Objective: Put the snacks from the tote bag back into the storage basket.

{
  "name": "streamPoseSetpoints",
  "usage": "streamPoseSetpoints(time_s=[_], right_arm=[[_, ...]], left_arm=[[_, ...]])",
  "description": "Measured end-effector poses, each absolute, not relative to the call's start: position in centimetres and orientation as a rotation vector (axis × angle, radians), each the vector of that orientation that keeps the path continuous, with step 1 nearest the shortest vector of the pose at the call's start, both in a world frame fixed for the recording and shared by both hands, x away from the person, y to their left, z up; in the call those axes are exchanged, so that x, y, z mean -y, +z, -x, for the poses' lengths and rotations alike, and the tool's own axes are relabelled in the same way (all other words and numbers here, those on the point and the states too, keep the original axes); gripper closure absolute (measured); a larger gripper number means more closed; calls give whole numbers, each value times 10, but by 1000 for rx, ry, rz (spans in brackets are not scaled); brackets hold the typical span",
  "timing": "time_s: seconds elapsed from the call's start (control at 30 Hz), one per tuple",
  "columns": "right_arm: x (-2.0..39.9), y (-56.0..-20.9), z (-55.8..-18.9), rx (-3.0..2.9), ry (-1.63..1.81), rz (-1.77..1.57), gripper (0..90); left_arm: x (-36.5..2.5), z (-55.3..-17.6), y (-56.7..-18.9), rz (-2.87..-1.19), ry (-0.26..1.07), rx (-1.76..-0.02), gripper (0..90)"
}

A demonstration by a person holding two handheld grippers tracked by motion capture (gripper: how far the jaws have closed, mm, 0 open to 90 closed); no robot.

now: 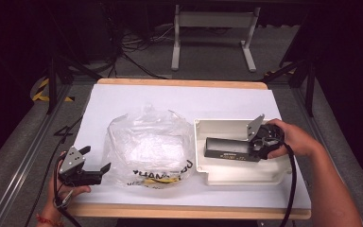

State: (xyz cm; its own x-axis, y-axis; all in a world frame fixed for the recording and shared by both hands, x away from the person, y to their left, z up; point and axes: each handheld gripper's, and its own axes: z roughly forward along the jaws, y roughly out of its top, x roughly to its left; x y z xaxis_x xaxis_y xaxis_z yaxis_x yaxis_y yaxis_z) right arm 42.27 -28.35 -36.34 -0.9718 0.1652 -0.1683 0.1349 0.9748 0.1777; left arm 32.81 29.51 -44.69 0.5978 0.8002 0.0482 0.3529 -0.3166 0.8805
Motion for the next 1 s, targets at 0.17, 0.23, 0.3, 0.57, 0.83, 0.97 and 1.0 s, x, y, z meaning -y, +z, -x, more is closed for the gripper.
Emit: streamPoseSetpoints(time_s=[0.17,0.23,0.3,0.57,0.83,0.97,1.0], right_arm=[[289,-365,-423,-2932,236,-249,390],[290,-365,-424,-2916,220,-254,387],[291,-365,-425,-2914,221,-256,387],[296,-363,-425,-2886,220,-282,384],[299,-362,-425,-2852,186,-303,378],[302,-358,-424,-2811,196,-320,358],[303,-357,-424,-2808,196,-326,360]], left_arm=[[-295,-329,-447,-1907,613,-924,45],[-295,-328,-447,-1909,612,-922,45],[-295,-328,-447,-1909,615,-923,45],[-295,-328,-447,-1908,610,-922,45],[-295,-328,-447,-1910,609,-922,45],[-294,-328,-447,-1913,608,-920,45],[-295,-328,-447,-1914,610,-920,45]])
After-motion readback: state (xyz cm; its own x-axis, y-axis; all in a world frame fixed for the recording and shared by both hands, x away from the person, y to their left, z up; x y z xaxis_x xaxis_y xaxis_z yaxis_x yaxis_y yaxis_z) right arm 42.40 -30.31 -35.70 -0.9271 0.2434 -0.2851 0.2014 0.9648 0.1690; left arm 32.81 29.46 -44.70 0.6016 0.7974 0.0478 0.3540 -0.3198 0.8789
